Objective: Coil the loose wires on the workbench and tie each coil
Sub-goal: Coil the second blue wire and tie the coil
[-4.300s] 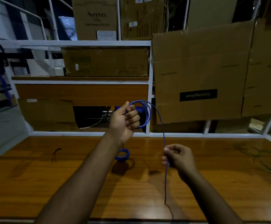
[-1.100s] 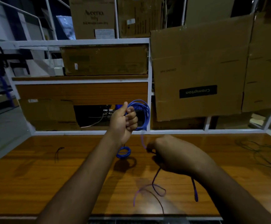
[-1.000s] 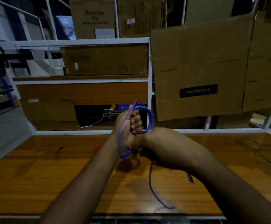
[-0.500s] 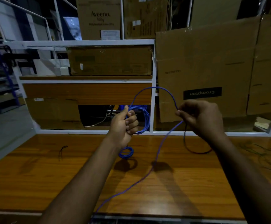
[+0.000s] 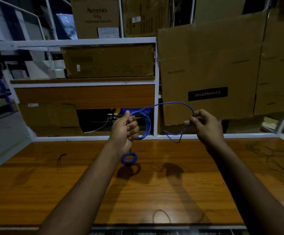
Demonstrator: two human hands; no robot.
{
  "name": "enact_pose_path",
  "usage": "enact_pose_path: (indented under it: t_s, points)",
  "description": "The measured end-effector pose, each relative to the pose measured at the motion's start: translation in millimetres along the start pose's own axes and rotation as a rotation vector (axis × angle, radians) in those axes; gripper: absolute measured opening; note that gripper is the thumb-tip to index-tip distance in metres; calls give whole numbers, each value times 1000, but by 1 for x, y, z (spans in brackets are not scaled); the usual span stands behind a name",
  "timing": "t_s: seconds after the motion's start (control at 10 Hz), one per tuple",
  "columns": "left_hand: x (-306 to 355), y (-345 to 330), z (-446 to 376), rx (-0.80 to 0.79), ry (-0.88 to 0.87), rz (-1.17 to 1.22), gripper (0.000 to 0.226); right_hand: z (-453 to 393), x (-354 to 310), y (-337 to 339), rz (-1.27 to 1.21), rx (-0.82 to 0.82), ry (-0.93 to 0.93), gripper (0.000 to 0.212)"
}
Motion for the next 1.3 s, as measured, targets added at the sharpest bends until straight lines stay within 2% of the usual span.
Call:
enact_pose_path:
  t_s: [0.1,0.2,0.3,0.4,0.6,0.7,0.8,0.9,1.0,1.1,1.2,1.3]
  points:
    - [2,4,-1,17,-7,-3,41,-1,2,0,144,13,13,13]
    - [2,5,-3,20,-10,-16,41,0,-2,3,258,113,127,14]
    - [0,4,-3,17,-9,-10,41,2,-4,-2,-119,-58,-45,14]
    - [1,4,-4,13,-10,-2,41,2,-2,-7,-253,-167,-151,14]
    - [5,12,-6,32,-15,36,41,-4,6,-6,615,82,227,7]
    - [6,13,-6,34,-23,60,40,-8,11,-12,184,-208,76,14]
    - [7,13,-6,33,-27,78,41,-2,9,-12,-98,-509,8,12]
    - [11,14,-6,31,-39,105,41,1,13,-11,38,-662,28,33]
    - [16,14,-8,28,-56,122,42,-3,15,-13,441,-500,187,36]
    - [19,12,-8,23,-67,120,42,-4,25,-16,584,-368,208,25]
    - [18,11,-7,7,-65,107,41,-6,42,-21,410,-388,74,17]
    - [18,10,-6,1,-70,108,41,1,49,-26,209,-502,-20,25]
Point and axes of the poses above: each hand's wrist, its own z-axis away from the middle knuckle, its own y-axis out of the back of the hand, x = y × z, the point moved 3 cm from there along -z, towards the middle knuckle, and after that the axes turned 8 degrees about -y, right-handed, at the moved point
